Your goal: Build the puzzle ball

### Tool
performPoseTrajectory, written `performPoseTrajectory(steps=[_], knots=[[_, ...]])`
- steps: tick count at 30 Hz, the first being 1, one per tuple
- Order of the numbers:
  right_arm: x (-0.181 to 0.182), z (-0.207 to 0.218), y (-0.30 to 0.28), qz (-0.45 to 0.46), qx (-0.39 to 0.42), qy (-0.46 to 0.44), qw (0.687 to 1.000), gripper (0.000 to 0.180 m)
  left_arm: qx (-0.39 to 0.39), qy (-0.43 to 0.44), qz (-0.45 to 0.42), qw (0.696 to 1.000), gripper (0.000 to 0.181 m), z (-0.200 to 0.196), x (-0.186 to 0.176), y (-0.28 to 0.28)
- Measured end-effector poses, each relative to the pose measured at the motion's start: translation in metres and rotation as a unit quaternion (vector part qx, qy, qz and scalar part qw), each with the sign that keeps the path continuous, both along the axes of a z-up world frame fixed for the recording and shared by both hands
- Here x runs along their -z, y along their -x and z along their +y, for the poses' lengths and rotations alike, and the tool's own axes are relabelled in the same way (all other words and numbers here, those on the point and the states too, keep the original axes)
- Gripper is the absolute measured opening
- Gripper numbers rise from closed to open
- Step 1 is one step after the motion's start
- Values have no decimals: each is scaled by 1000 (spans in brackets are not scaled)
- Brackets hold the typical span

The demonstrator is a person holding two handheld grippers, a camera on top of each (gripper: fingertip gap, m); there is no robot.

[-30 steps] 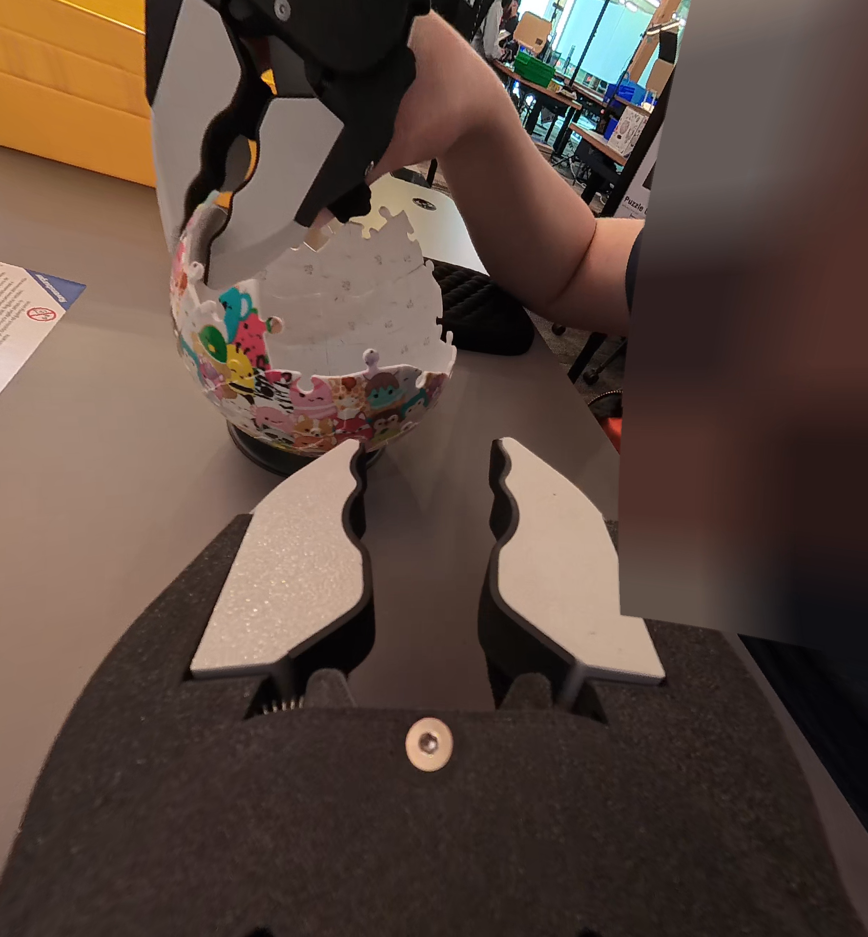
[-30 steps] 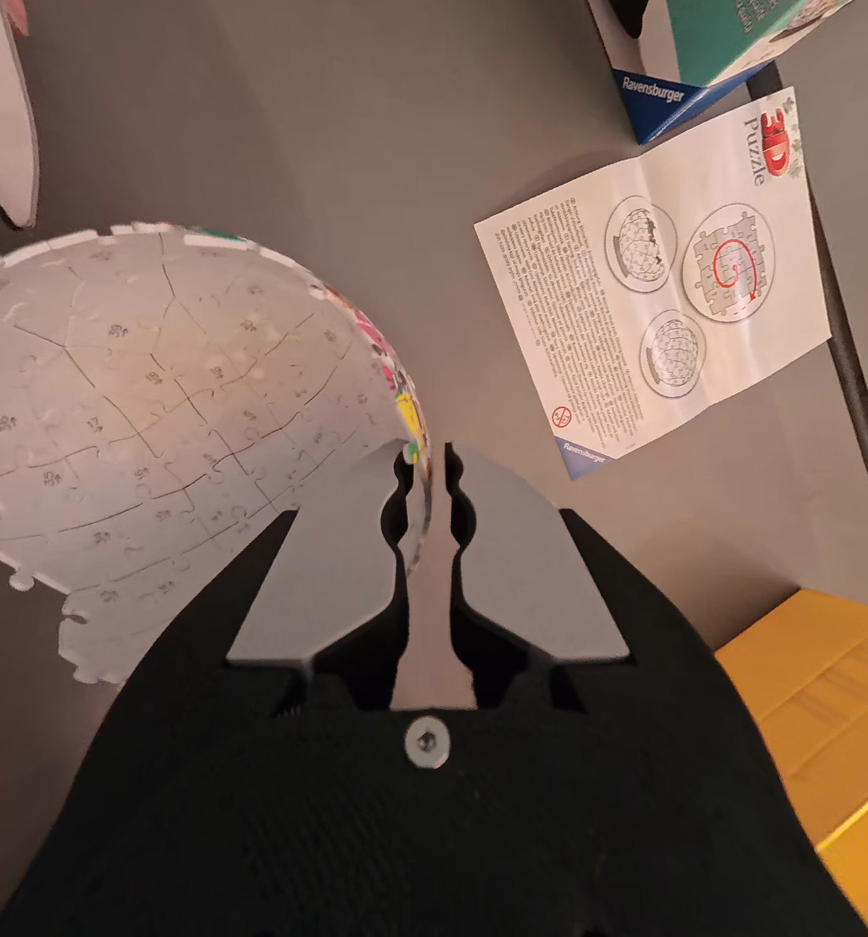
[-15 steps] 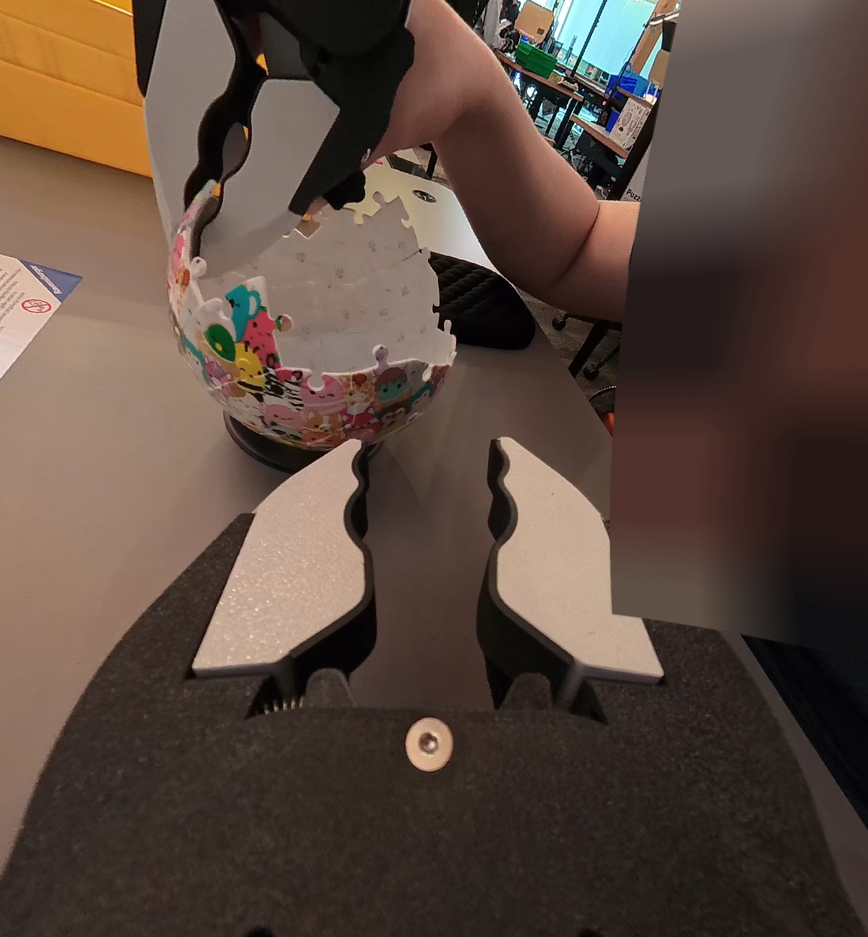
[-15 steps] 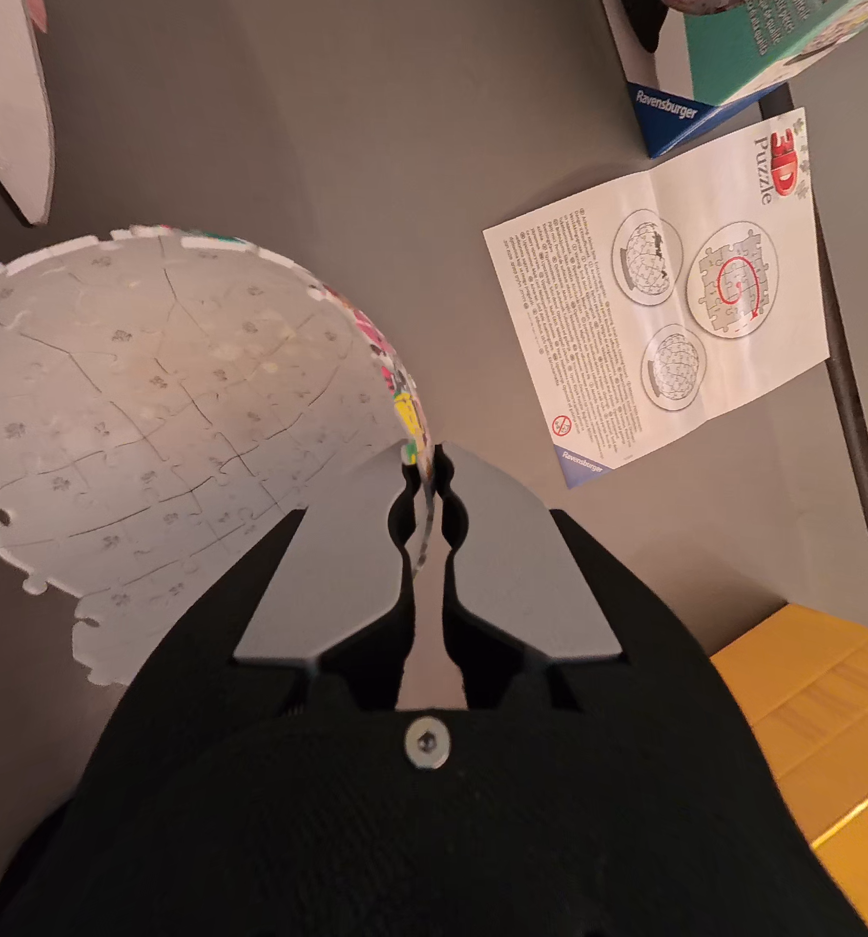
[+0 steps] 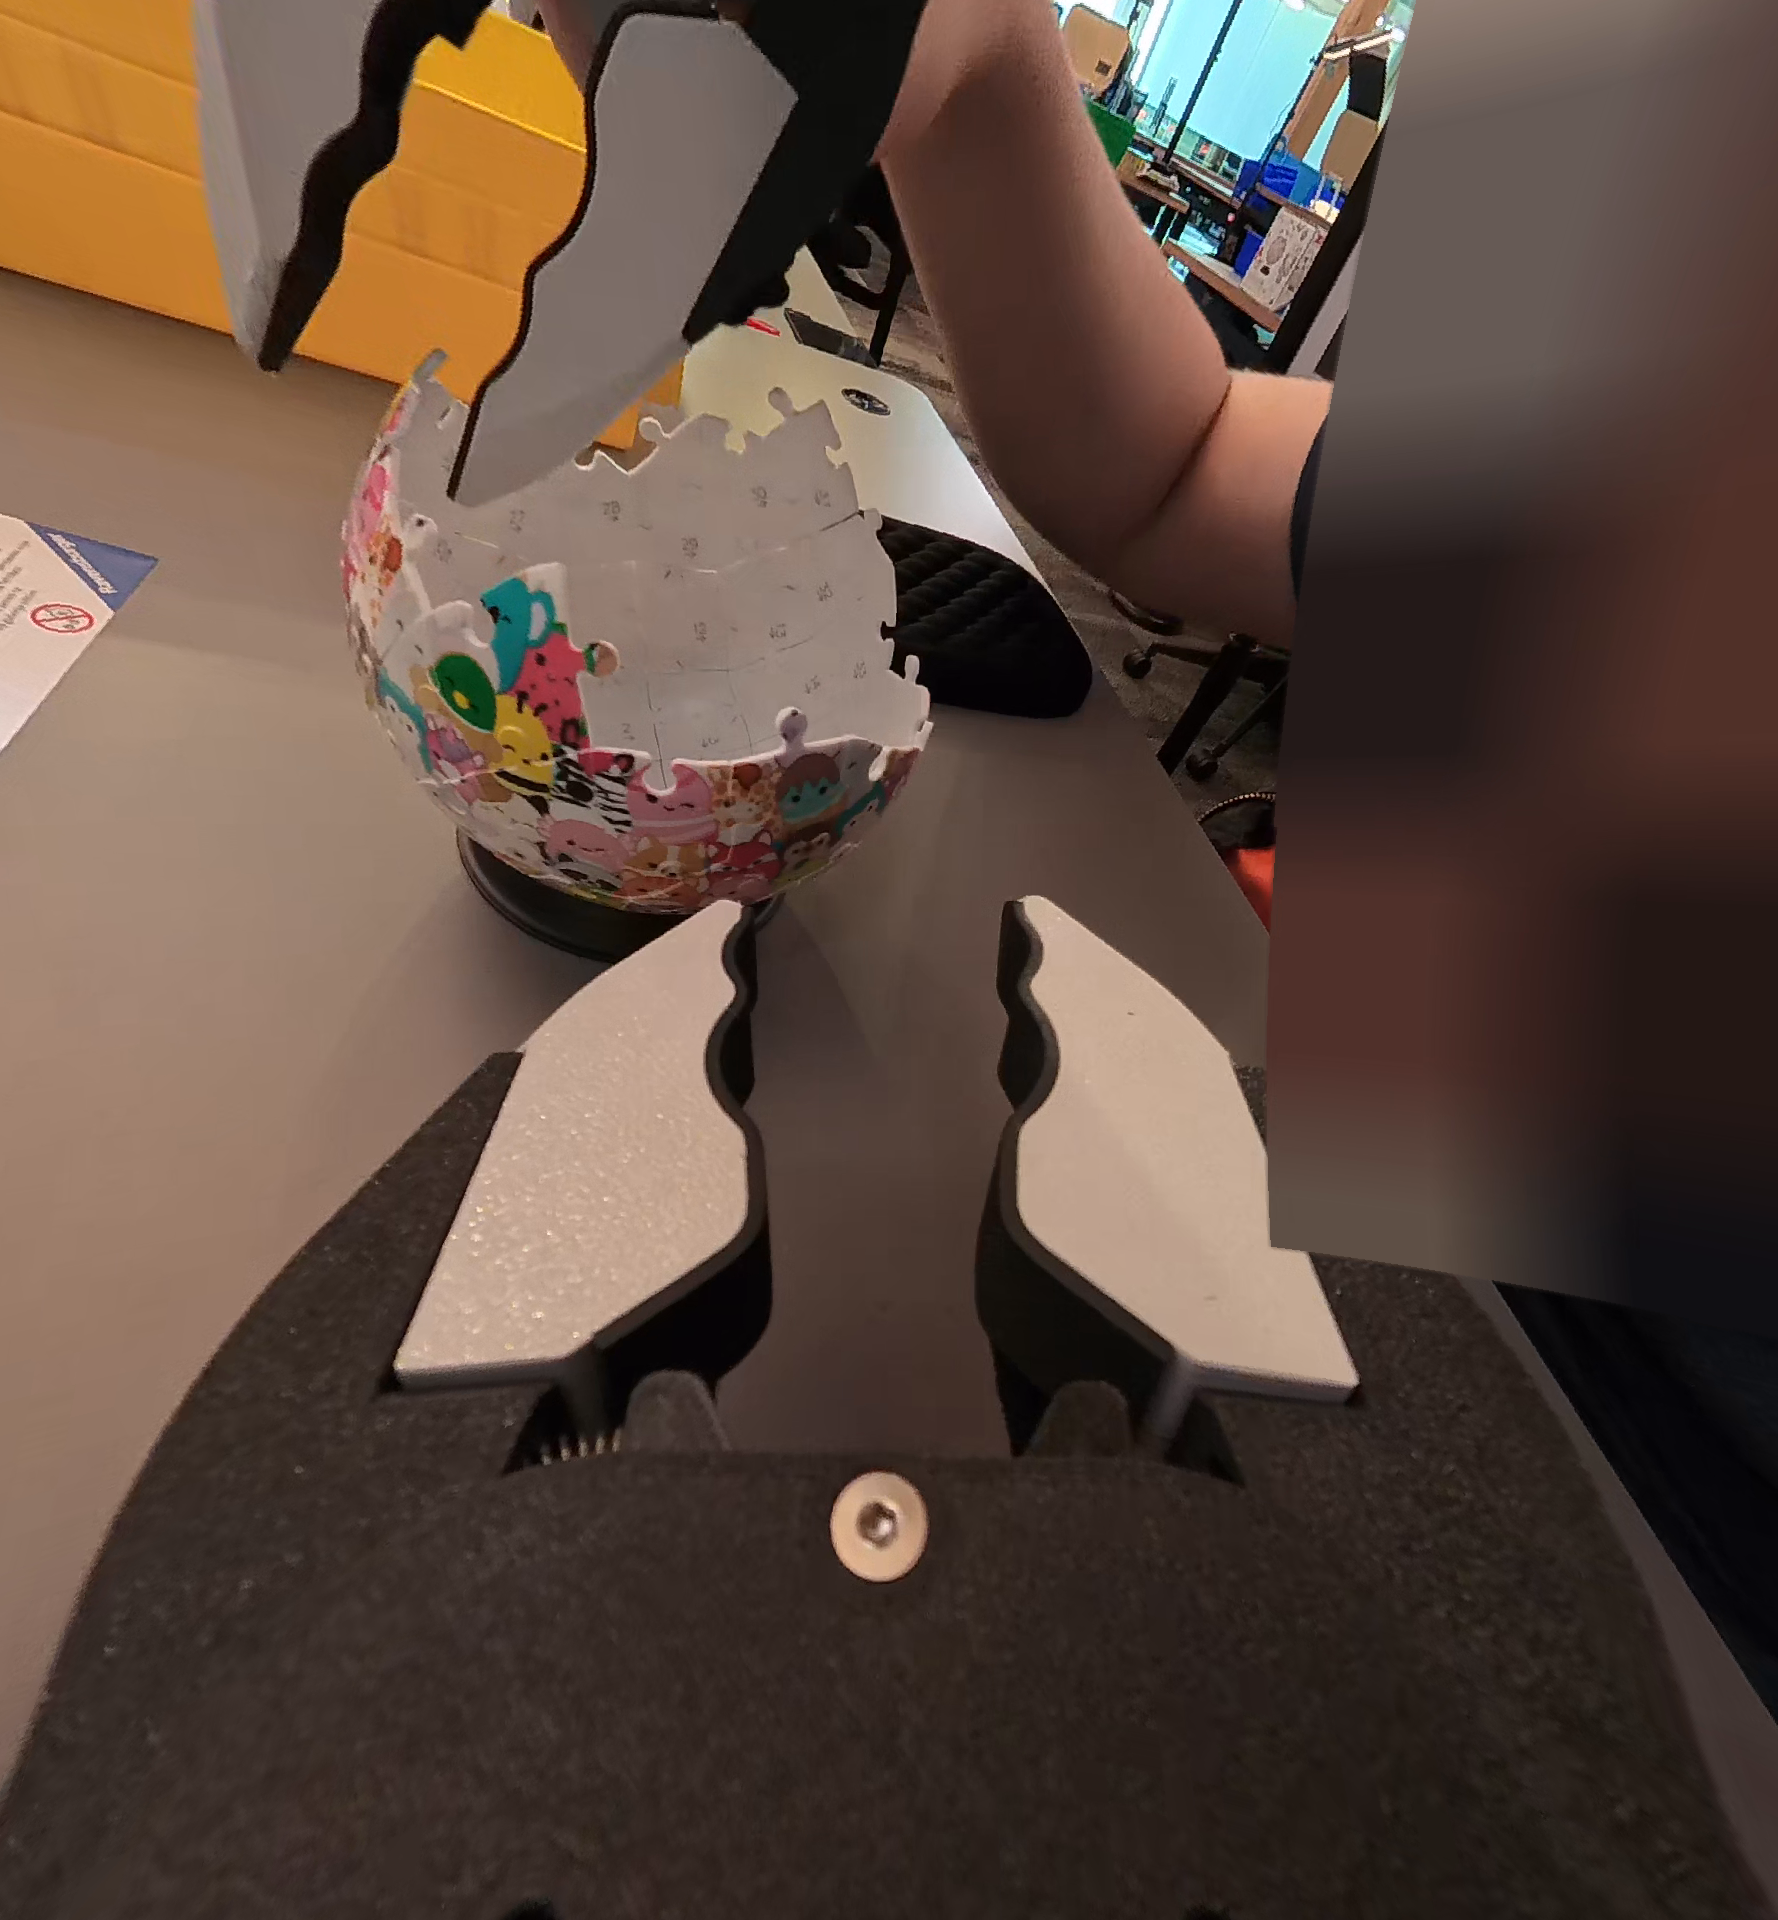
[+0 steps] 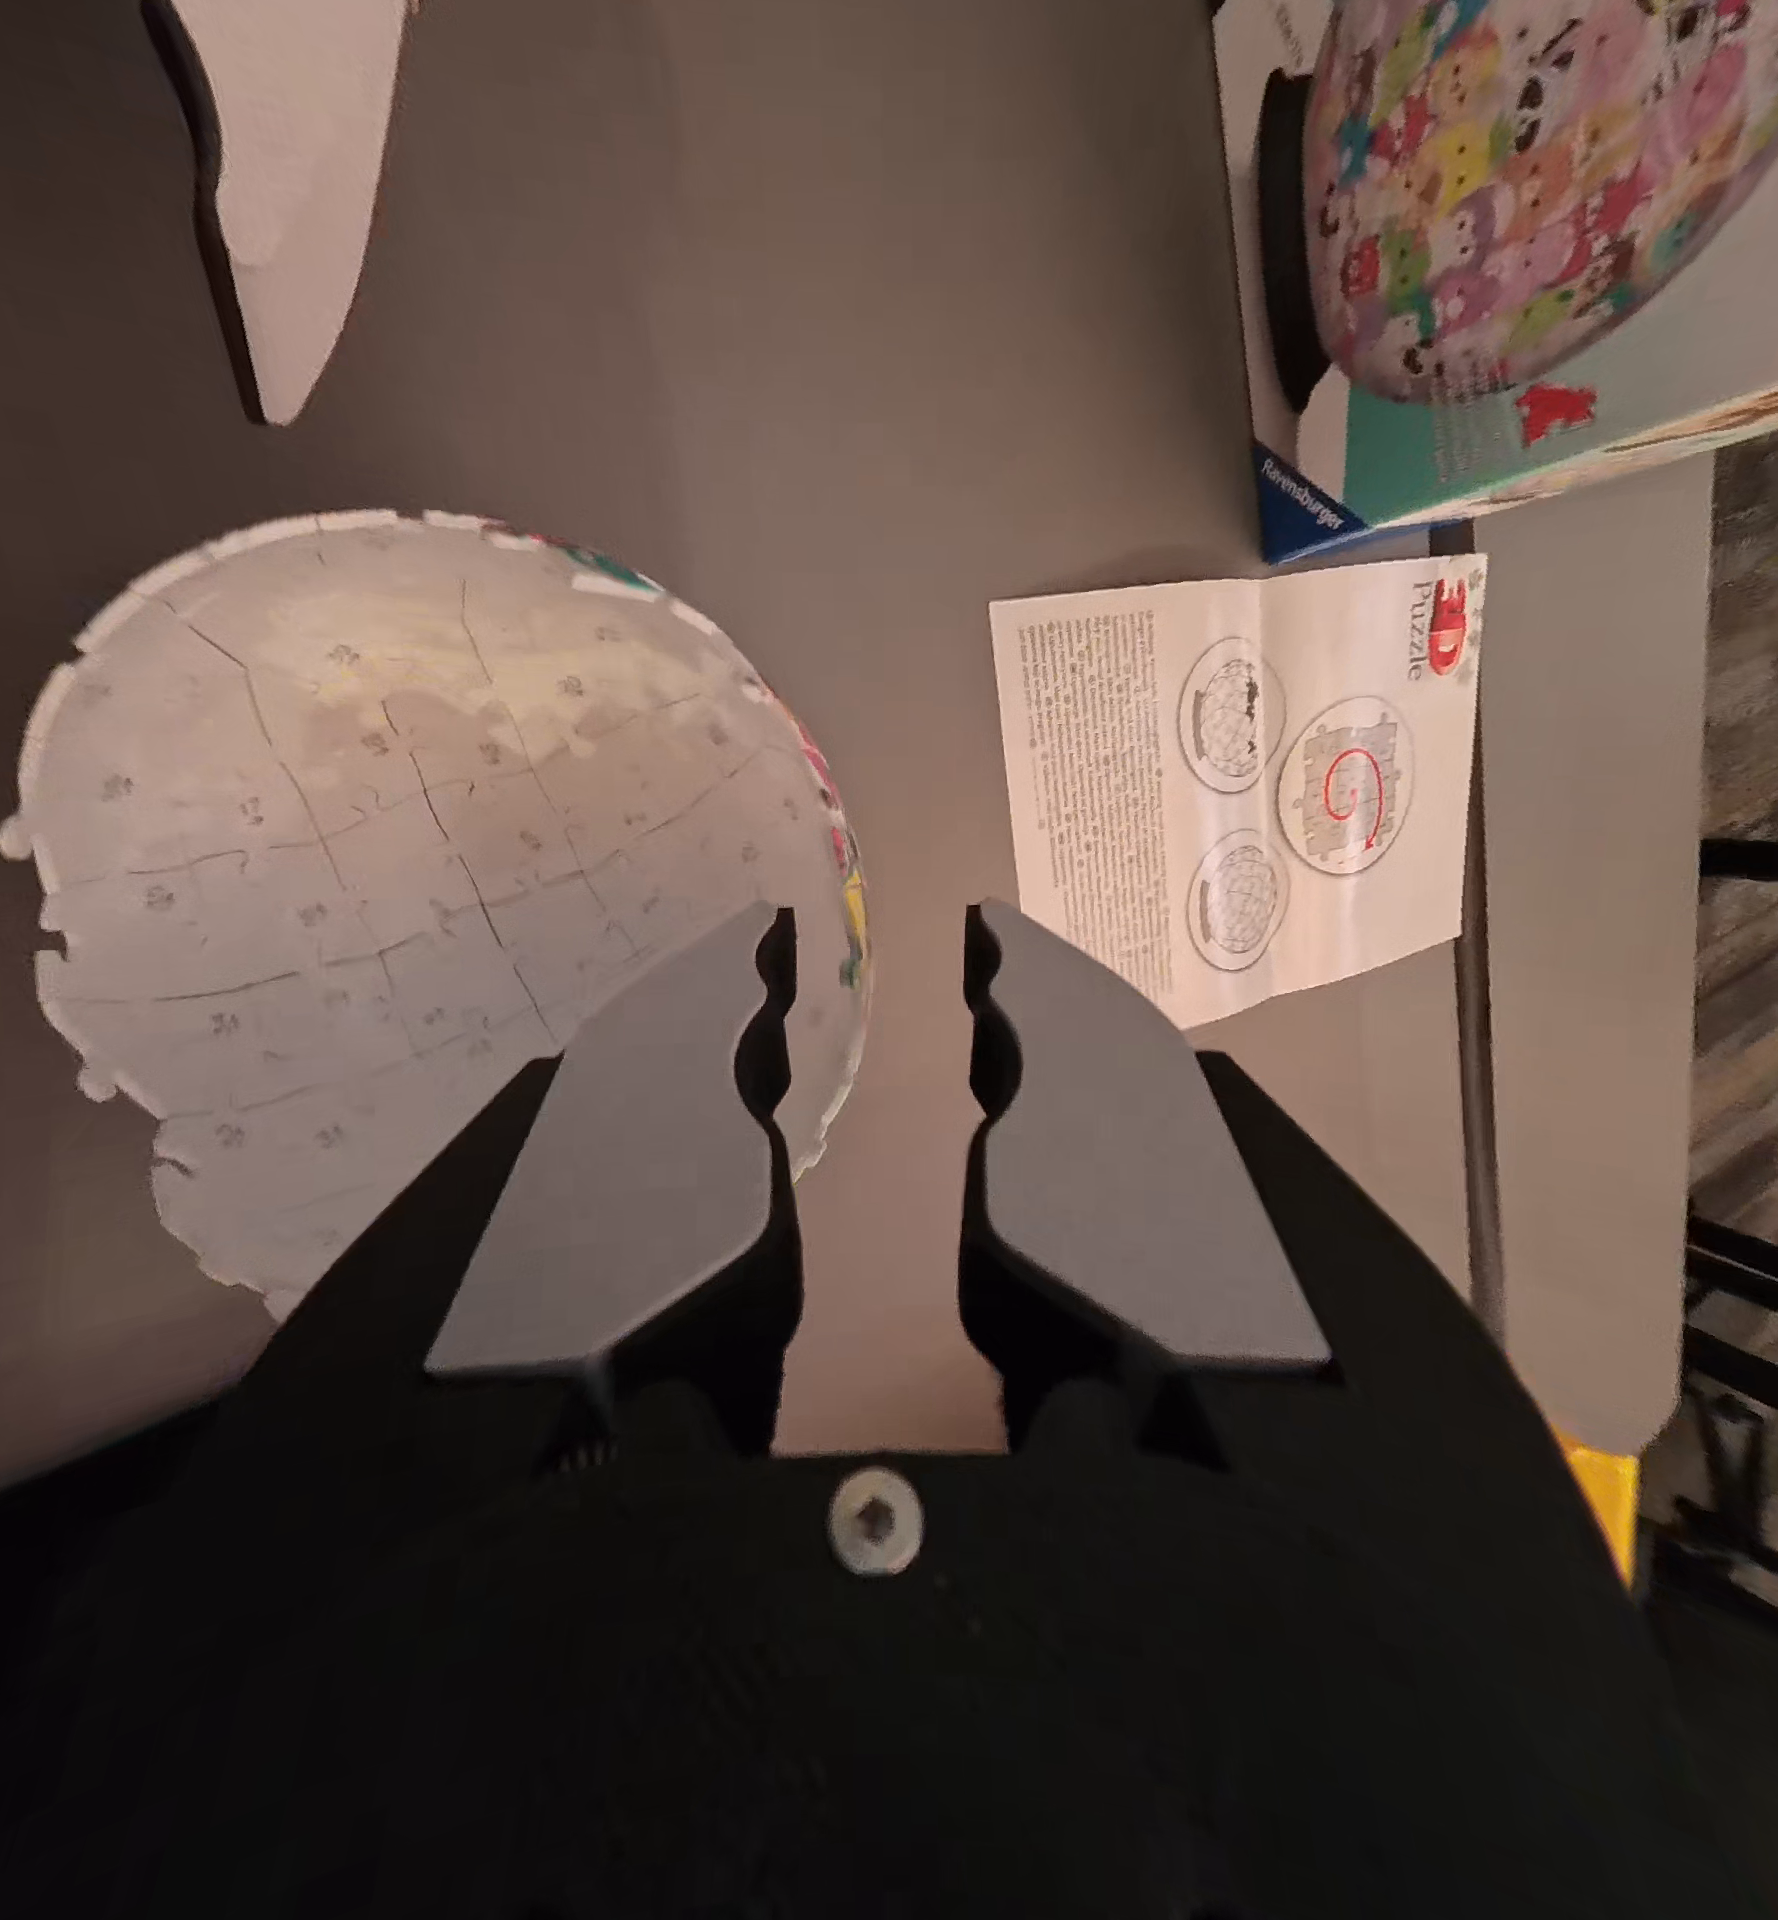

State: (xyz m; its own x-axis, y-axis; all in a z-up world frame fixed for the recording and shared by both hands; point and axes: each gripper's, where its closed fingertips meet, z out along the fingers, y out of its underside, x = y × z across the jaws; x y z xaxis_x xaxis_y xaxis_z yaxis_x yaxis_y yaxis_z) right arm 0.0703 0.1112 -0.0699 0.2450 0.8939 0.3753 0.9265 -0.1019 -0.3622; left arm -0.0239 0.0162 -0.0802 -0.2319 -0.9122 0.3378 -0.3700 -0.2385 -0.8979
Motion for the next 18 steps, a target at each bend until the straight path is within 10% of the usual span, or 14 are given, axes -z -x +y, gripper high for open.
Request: performPoseTrajectory(steps=[18], knots=[[18,2,1,-120,19,49,991,4,6,2,1,1000,43,-3,1,1]])
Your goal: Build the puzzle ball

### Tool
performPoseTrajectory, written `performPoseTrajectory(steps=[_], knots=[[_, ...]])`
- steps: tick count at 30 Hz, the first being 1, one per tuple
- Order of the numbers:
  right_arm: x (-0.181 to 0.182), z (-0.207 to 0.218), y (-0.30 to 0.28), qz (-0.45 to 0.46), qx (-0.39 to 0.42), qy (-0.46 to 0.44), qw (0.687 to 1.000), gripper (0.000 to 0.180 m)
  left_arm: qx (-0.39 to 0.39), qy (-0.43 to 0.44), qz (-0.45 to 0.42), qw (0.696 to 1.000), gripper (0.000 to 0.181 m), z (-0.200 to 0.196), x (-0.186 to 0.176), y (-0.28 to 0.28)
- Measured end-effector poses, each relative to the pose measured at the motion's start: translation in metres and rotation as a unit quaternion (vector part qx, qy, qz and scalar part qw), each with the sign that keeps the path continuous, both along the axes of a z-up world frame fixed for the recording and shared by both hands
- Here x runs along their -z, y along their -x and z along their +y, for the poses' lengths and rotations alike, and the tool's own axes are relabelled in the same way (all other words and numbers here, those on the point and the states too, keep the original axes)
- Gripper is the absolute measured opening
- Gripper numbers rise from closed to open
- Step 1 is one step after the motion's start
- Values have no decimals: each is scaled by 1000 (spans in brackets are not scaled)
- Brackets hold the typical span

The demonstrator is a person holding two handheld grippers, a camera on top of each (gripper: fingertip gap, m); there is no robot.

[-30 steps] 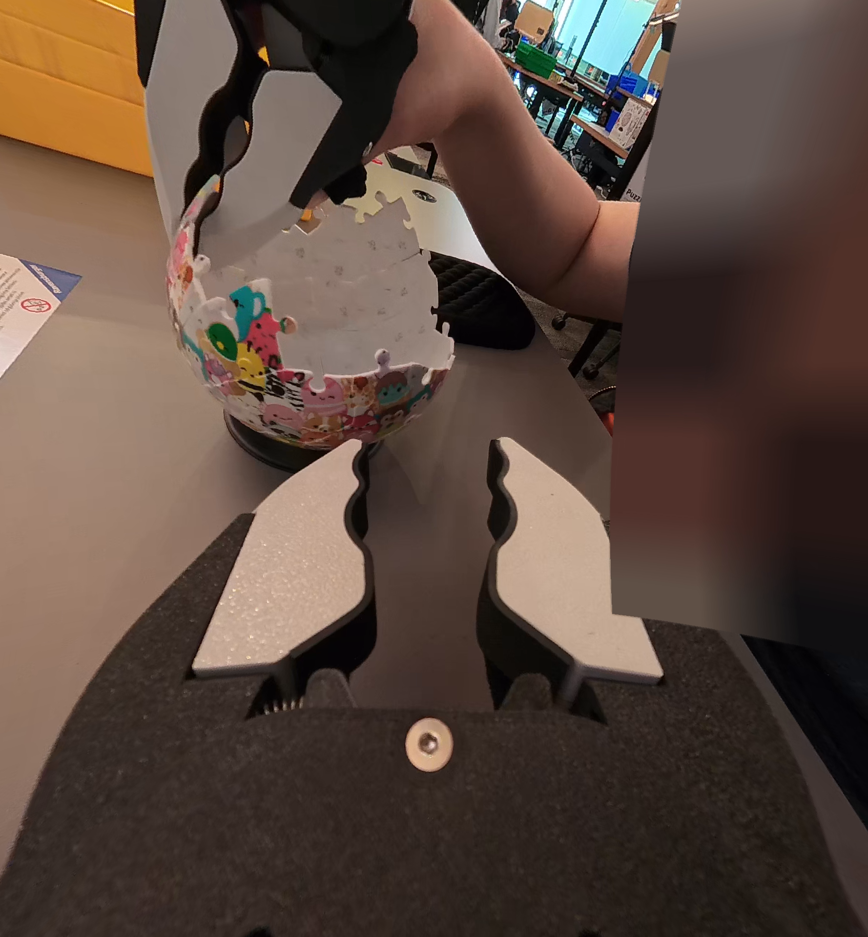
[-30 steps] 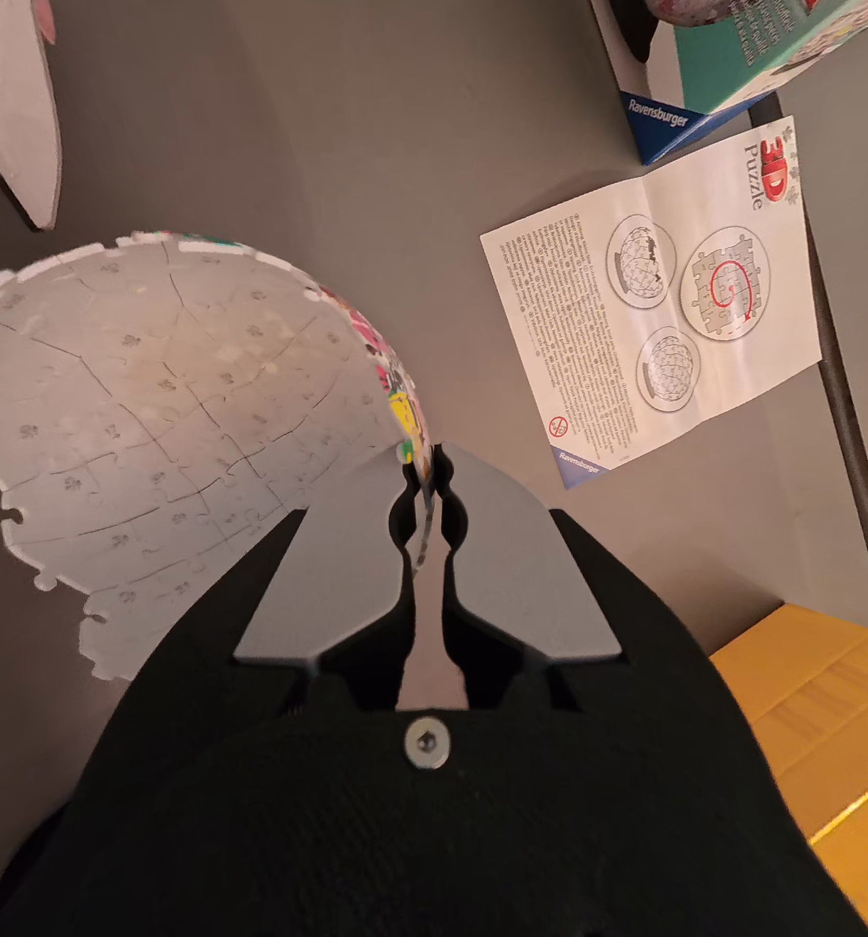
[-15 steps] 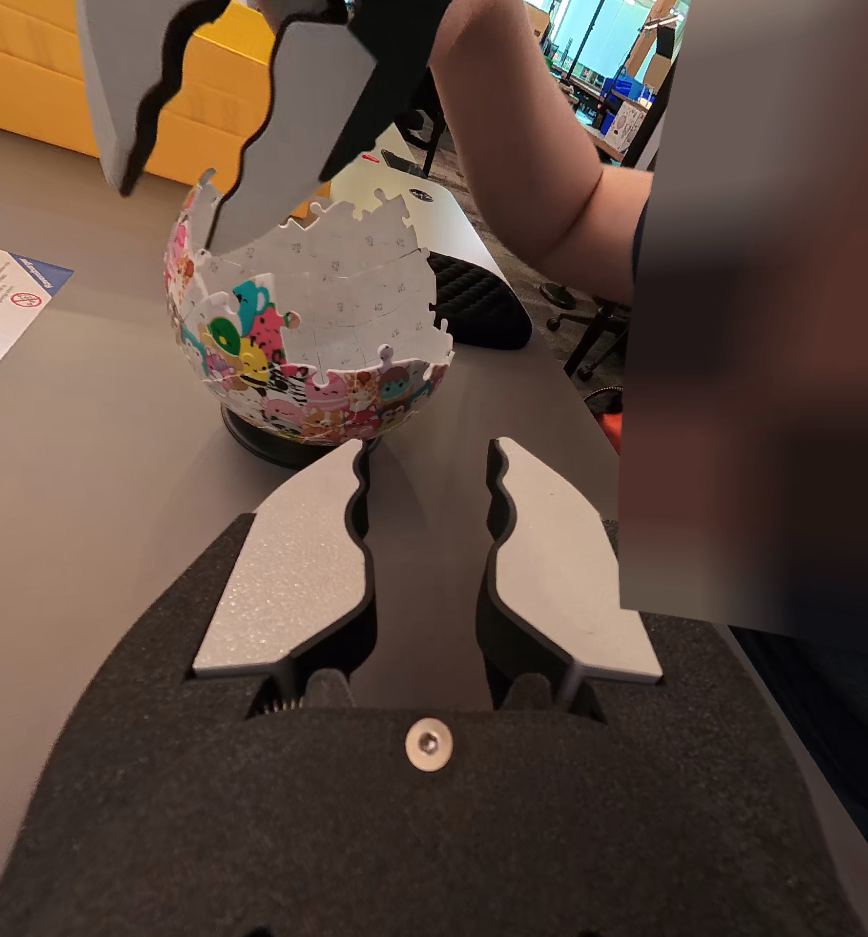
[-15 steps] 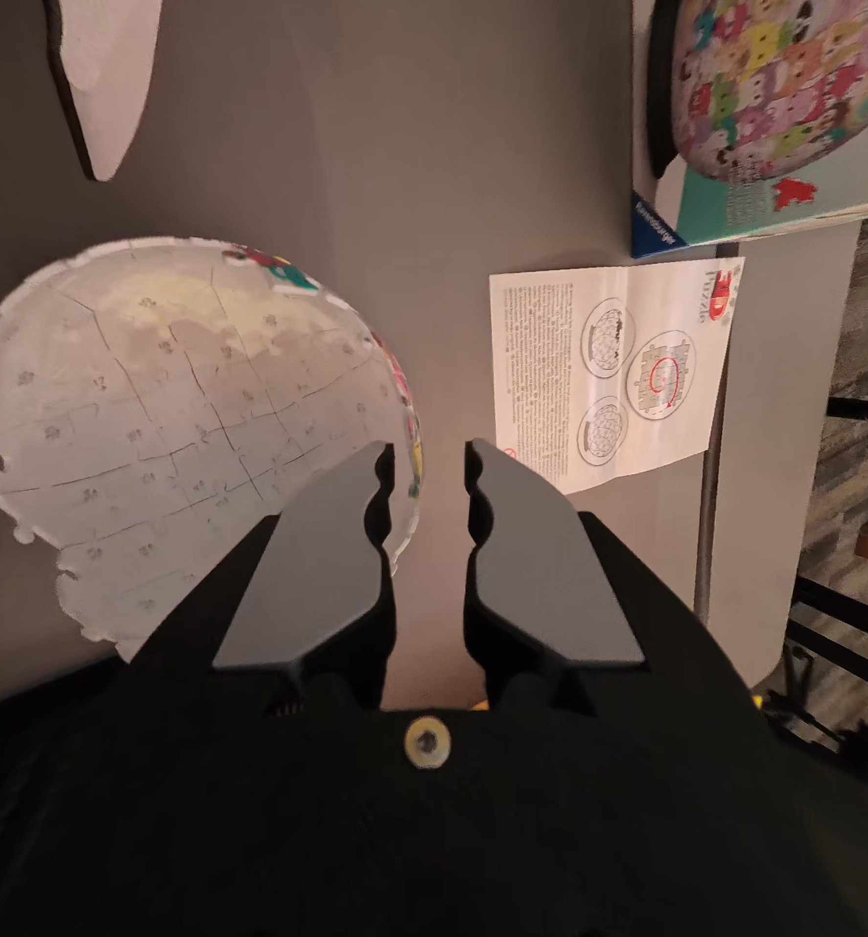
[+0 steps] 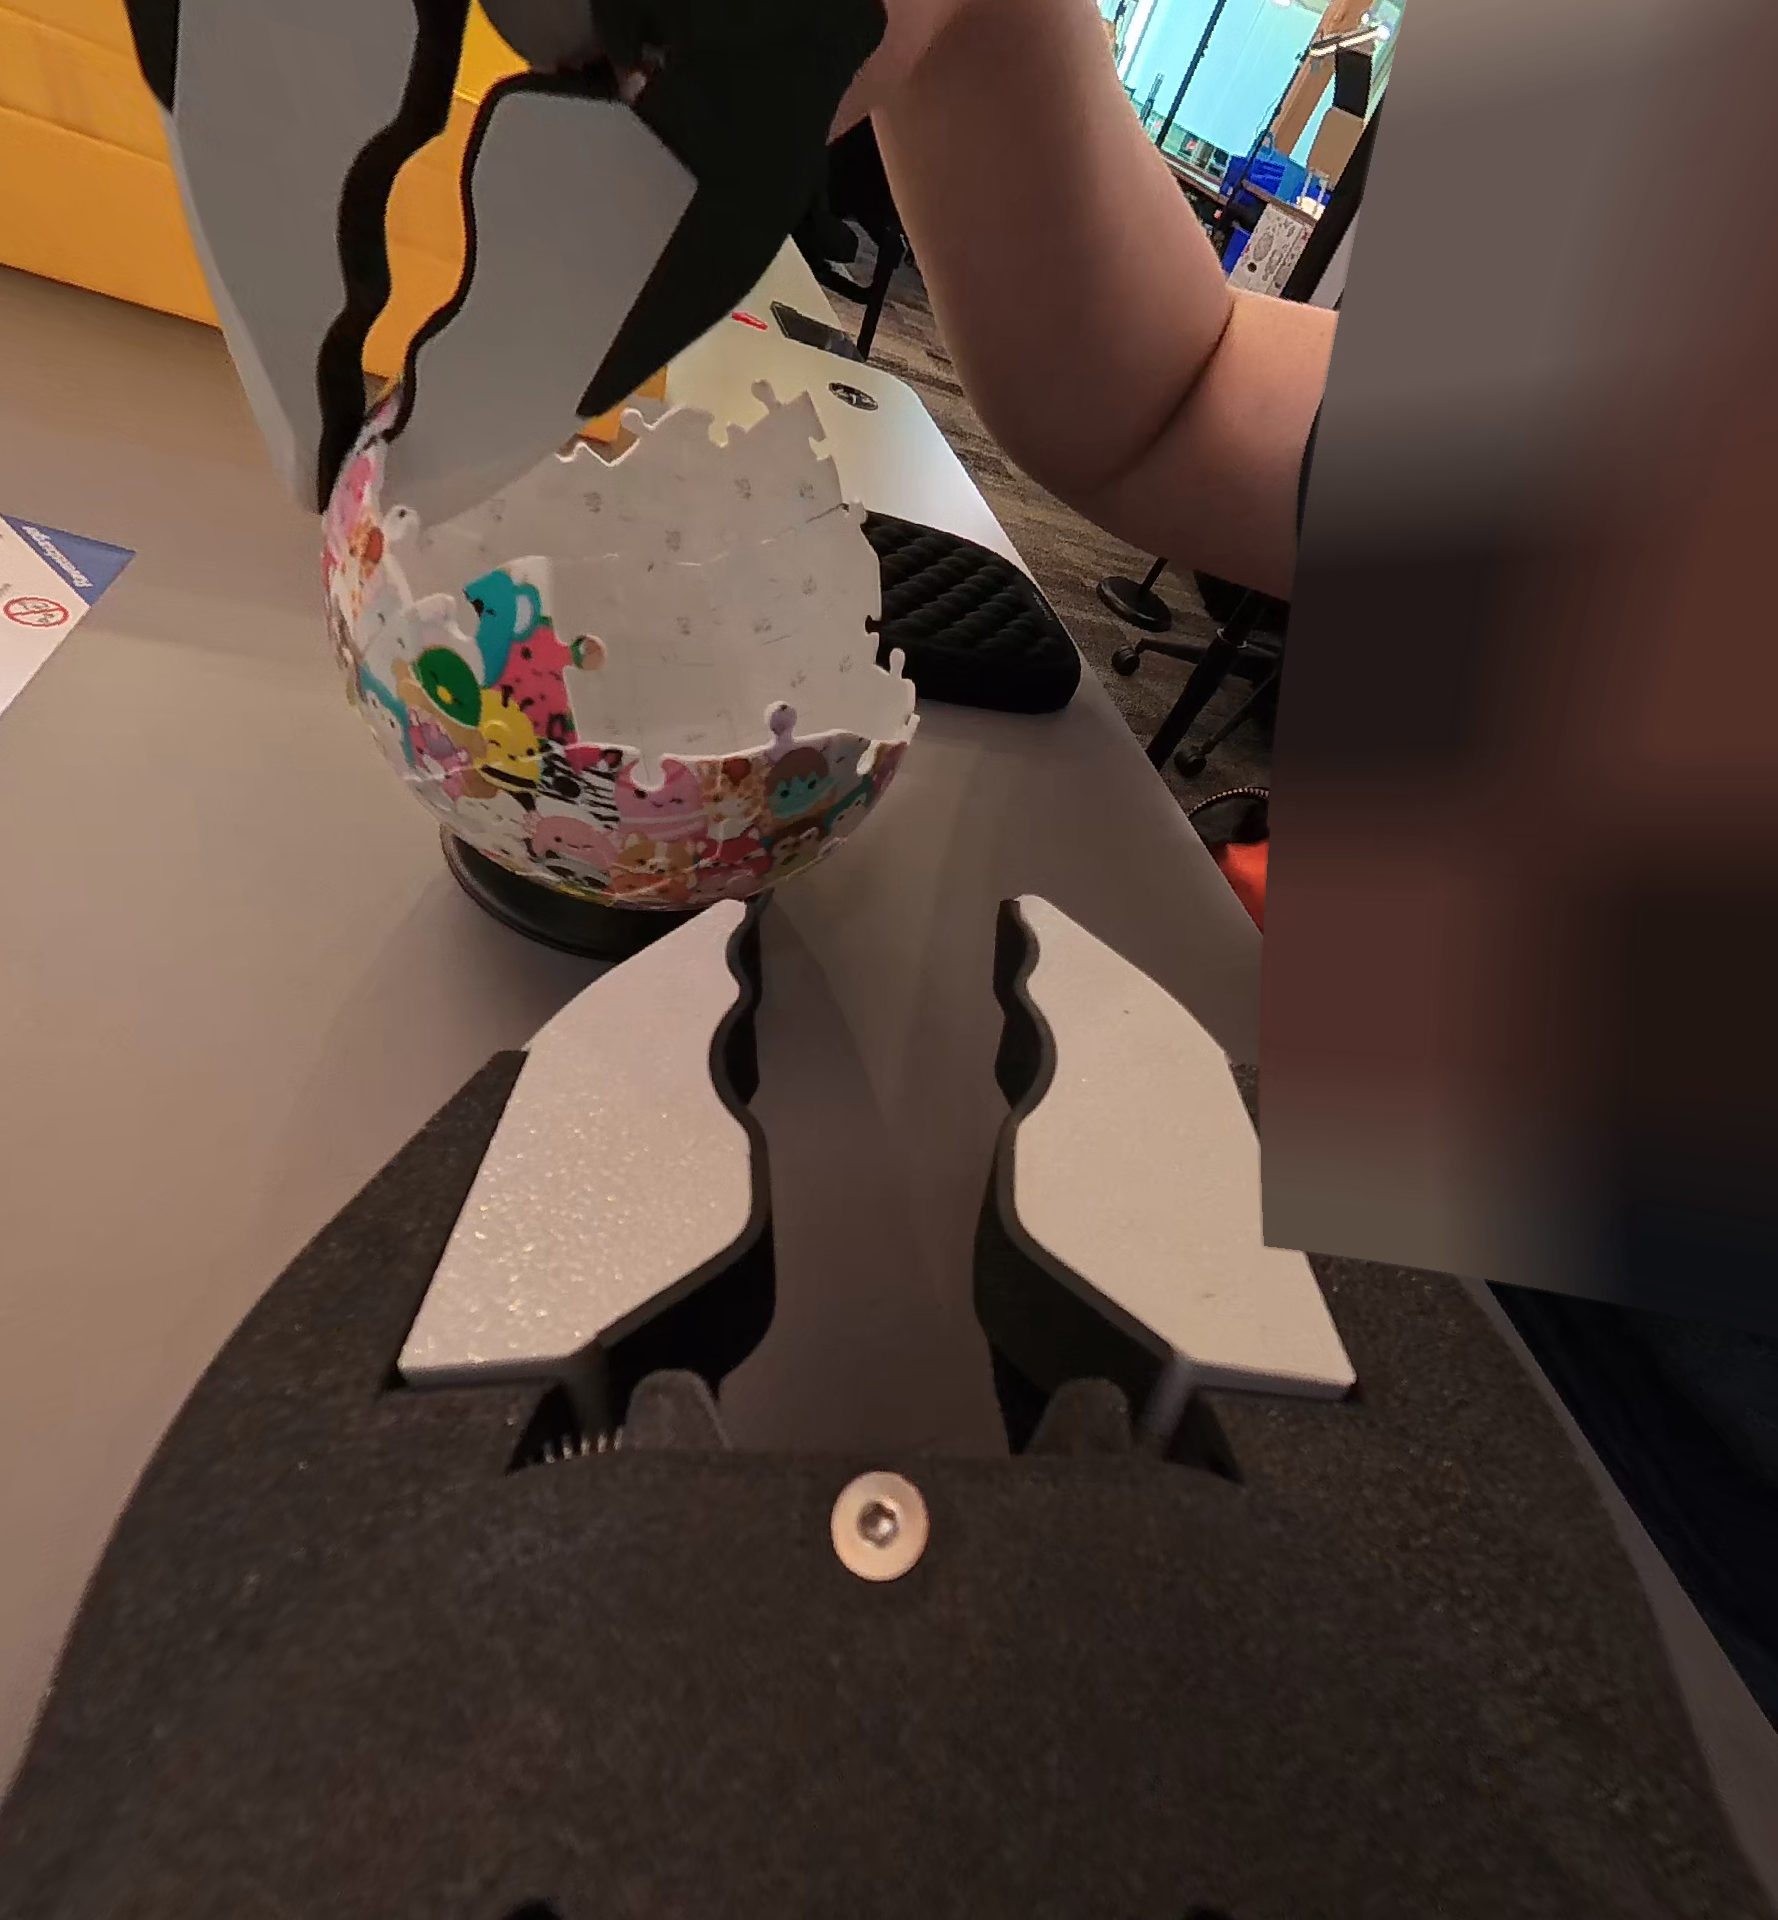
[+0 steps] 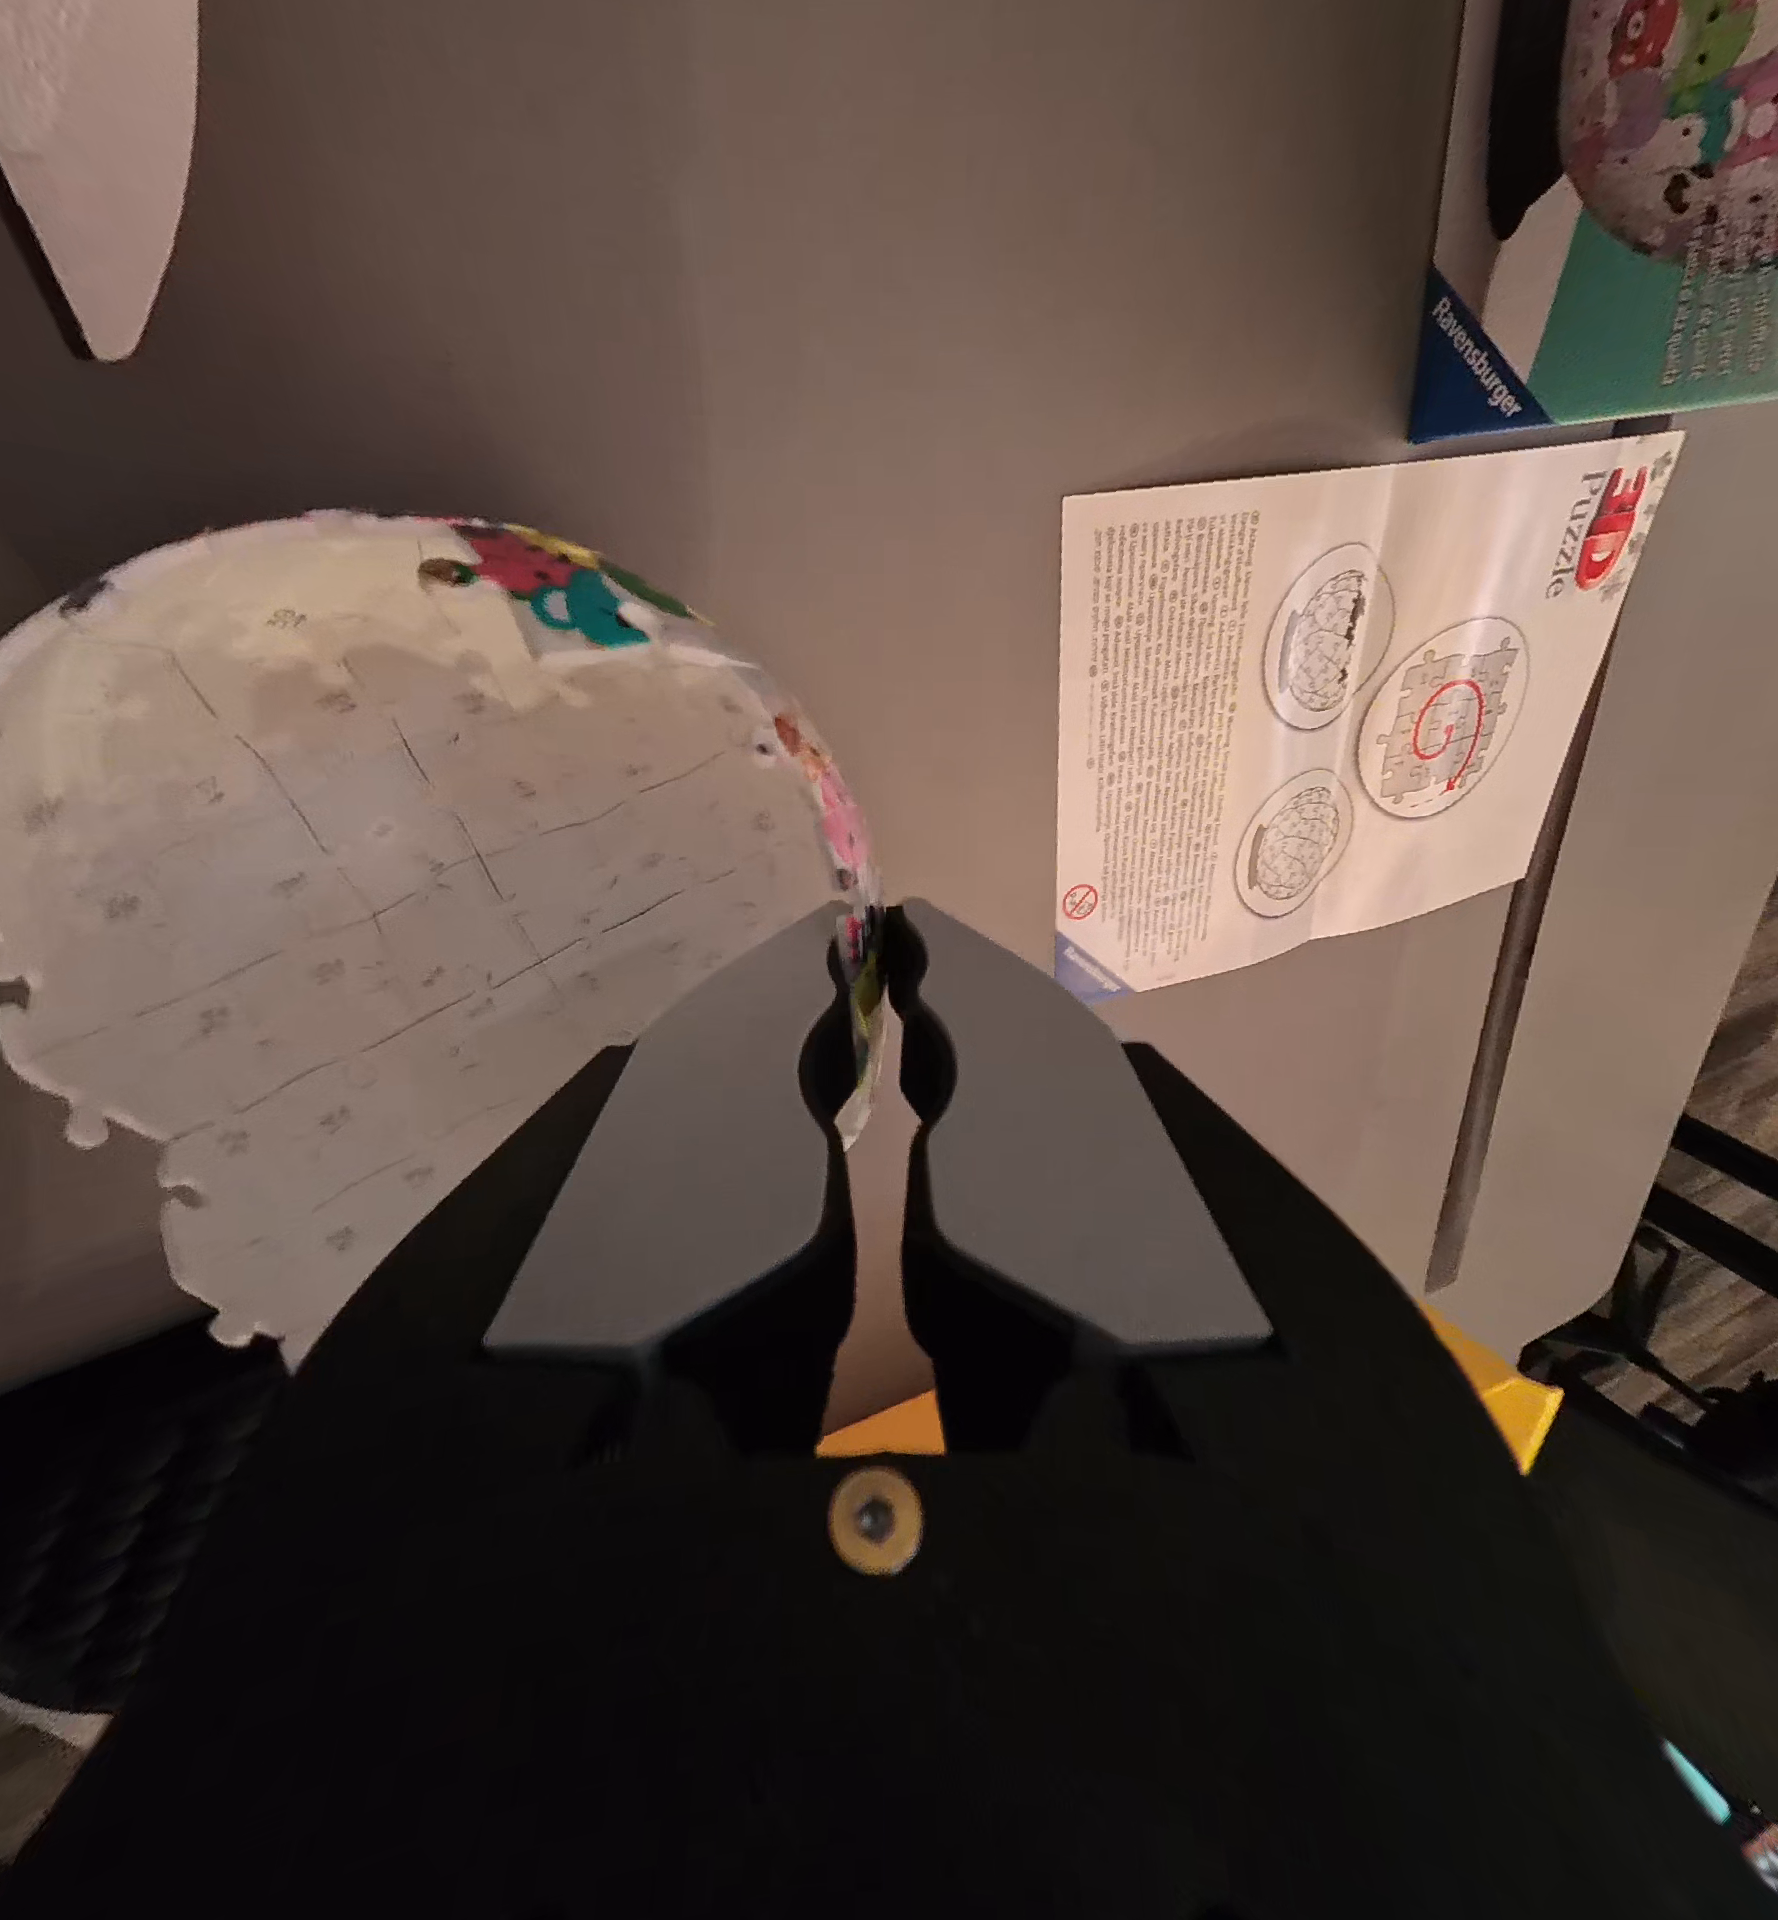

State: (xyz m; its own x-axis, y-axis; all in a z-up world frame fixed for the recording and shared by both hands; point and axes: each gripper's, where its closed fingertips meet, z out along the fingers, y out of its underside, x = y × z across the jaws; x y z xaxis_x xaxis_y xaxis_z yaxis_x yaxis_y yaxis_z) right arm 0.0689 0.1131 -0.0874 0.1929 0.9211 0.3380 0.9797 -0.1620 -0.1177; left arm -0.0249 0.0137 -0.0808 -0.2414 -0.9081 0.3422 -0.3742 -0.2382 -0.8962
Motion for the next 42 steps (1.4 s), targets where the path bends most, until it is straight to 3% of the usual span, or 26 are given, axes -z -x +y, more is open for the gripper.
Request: performPoseTrajectory(steps=[6,8,9,15,23,30,42], knots=[[-3,0,4,27,-3,-10,1000,6,1,2,1,1000,42,-1,1,0],[-7,-3,2,37,0,-13,999,30,3,4,3,1000,42,-2,2,0],[-13,-3,-1,41,2,-27,999,30,4,5,4,1000,42,-2,2,0],[-43,-7,-23,130,41,-57,989,29,6,5,1,1000,42,-2,0,-1],[-18,-4,-19,142,37,-46,988,23,5,6,0,1000,42,-3,0,-1],[-14,-3,-11,138,23,-61,988,10,6,11,2,1000,42,-4,1,-2],[-9,-2,-13,145,45,-55,987,4,5,11,1,1000,42,-3,1,-1]])
